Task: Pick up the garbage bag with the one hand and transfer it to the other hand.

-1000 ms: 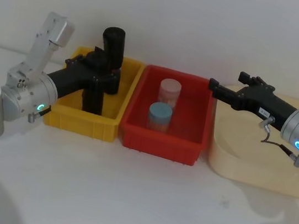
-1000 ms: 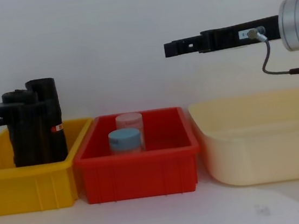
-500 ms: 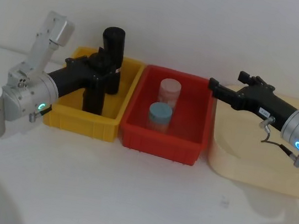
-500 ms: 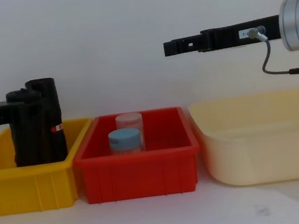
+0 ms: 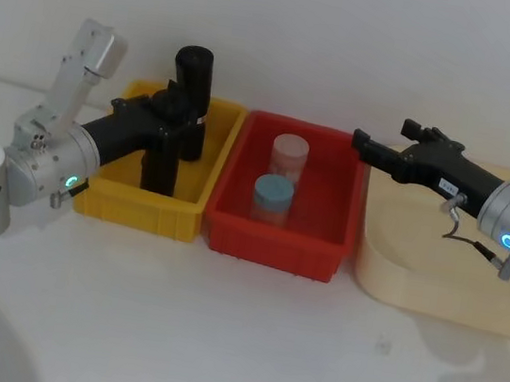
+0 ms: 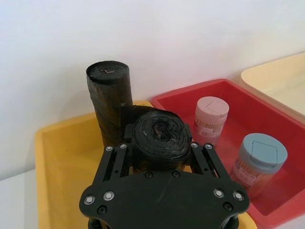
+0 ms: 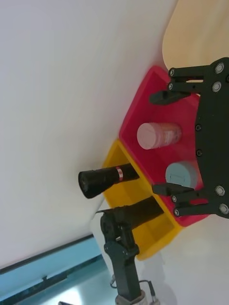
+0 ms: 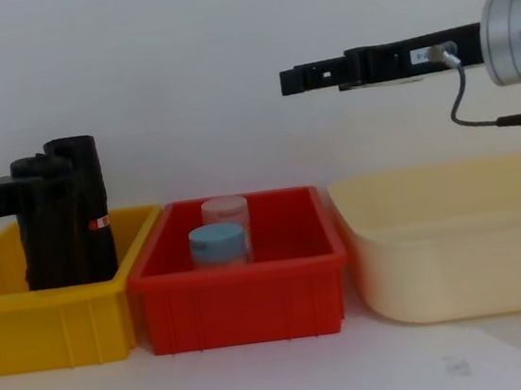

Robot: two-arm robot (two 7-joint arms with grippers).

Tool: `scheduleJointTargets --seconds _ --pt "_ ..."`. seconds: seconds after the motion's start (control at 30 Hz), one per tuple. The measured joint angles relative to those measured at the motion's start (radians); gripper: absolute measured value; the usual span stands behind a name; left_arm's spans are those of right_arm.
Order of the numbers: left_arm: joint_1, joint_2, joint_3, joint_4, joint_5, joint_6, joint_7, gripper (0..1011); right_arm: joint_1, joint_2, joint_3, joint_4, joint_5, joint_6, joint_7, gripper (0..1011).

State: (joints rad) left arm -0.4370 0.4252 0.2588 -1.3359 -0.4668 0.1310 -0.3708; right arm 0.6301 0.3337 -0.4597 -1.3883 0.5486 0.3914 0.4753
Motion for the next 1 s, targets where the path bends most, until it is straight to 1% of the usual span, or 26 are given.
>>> scheduleJointTargets --seconds 0.13,0.27,0.43,0.5,0.6,0.73,0.83,1.0 --pt "0.000 0.000 0.000 0.000 0.000 0.000 0.000 508 0.020 -0.008 -0.006 0.025 0.018 0.021 0.027 1002" --pt "0.000 -0.001 0.000 0.000 0.000 -0.001 0.001 508 0.050 -0.018 -0.020 0.060 0.032 0.044 0.056 1002" --pt "0.000 -0.001 0.000 0.000 0.000 -0.001 0.001 508 0.085 -0.031 -0.048 0.101 0.036 0.071 0.088 1001" --pt "0.000 -0.001 0.000 0.000 0.000 -0.001 0.001 508 0.104 -0.038 -0.064 0.120 0.035 0.080 0.099 1002" --pt "0.000 -0.001 0.000 0.000 0.000 -0.001 0.001 508 0.129 -0.047 -0.091 0.145 0.024 0.091 0.113 1002" --pt "0.000 -0.001 0.000 0.000 0.000 -0.001 0.001 508 0.147 -0.053 -0.116 0.164 0.009 0.094 0.117 1001" --pt "0.000 -0.001 0.000 0.000 0.000 -0.001 0.001 508 0.167 -0.061 -0.144 0.183 -0.012 0.092 0.117 1001" --pt "0.000 -0.001 0.000 0.000 0.000 -0.001 0.001 508 0.181 -0.071 -0.171 0.202 -0.039 0.080 0.105 1001"
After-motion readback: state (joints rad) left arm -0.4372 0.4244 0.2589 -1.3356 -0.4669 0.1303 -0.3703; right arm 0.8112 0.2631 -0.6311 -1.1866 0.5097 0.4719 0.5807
